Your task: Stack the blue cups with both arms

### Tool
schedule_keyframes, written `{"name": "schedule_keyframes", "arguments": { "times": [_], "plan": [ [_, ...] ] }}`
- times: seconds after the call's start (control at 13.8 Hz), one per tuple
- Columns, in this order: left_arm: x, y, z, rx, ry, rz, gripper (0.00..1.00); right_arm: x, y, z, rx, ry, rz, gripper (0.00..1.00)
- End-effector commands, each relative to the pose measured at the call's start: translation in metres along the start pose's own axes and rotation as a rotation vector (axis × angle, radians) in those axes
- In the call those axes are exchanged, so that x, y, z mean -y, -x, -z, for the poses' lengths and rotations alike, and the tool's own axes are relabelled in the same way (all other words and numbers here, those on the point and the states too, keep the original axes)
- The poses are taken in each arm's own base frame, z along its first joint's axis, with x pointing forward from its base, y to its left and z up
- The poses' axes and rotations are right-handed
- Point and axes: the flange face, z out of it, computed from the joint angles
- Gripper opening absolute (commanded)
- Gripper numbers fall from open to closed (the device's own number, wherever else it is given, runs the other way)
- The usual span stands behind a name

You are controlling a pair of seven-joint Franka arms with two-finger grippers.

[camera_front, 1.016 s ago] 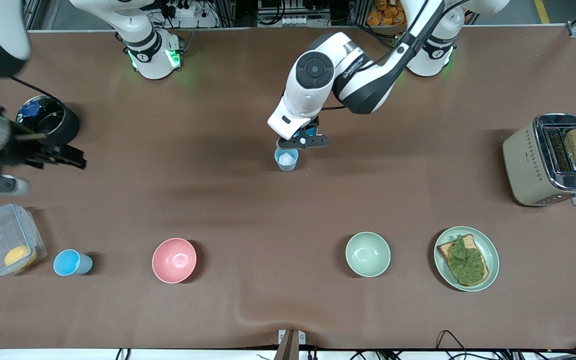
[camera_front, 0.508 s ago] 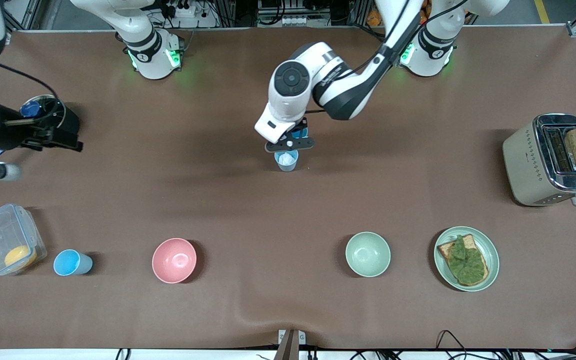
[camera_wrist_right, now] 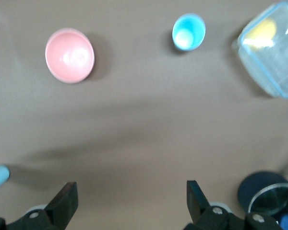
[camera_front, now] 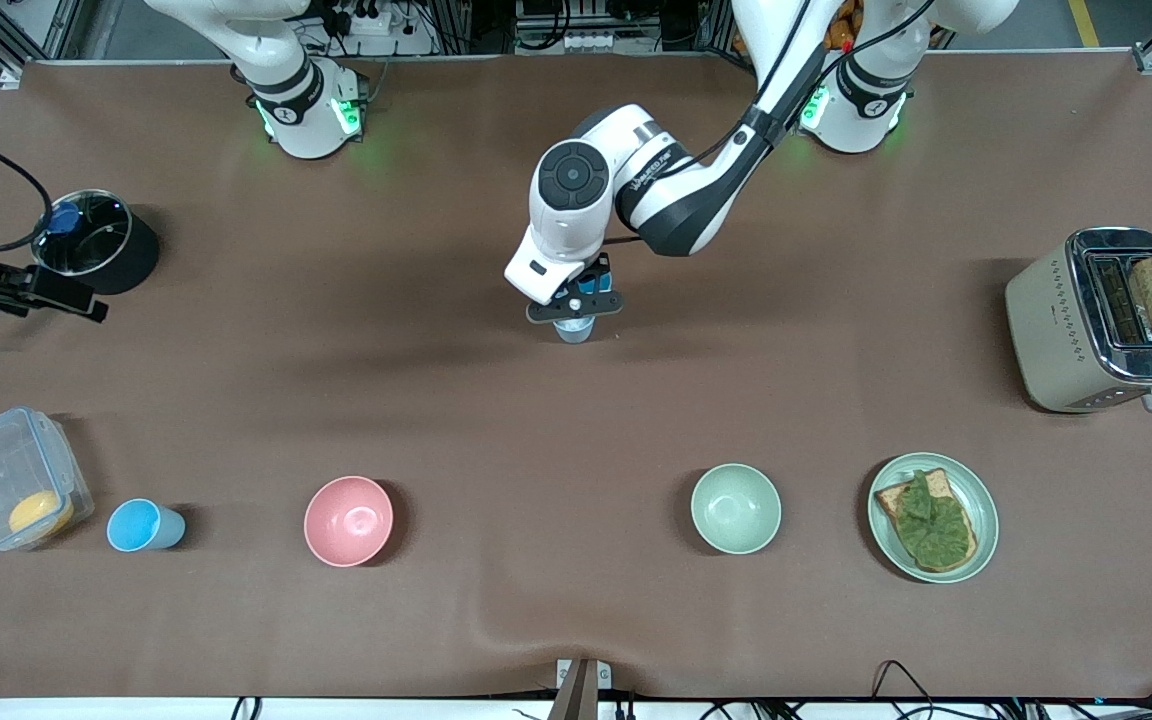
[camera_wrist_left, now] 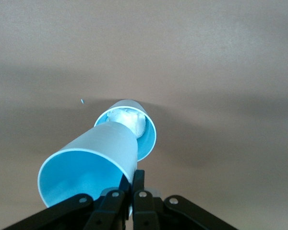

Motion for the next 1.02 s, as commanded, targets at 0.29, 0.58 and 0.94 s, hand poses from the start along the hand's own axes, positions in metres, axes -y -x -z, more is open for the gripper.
{"name": "schedule_keyframes", "arguments": {
  "times": [0.29,0.58,0.94],
  "plan": [
    [-0.012,-0.002,-0.004,-0.044,0.007,0.012,0.0,0.013,0.04,-0.002,0.025,0.108,0.046,1.0],
    [-0.018,0.0,-0.013,-0.059,0.015,0.006,0.0,0.019,0.038,0.0,0.007,0.176,0.081,1.0],
    [-0.012,-0.008,-0.012,-0.07,0.01,0.004,0.0,-0.004,0.033,-0.001,0.015,0.129,0.028,1.0]
  ]
}}
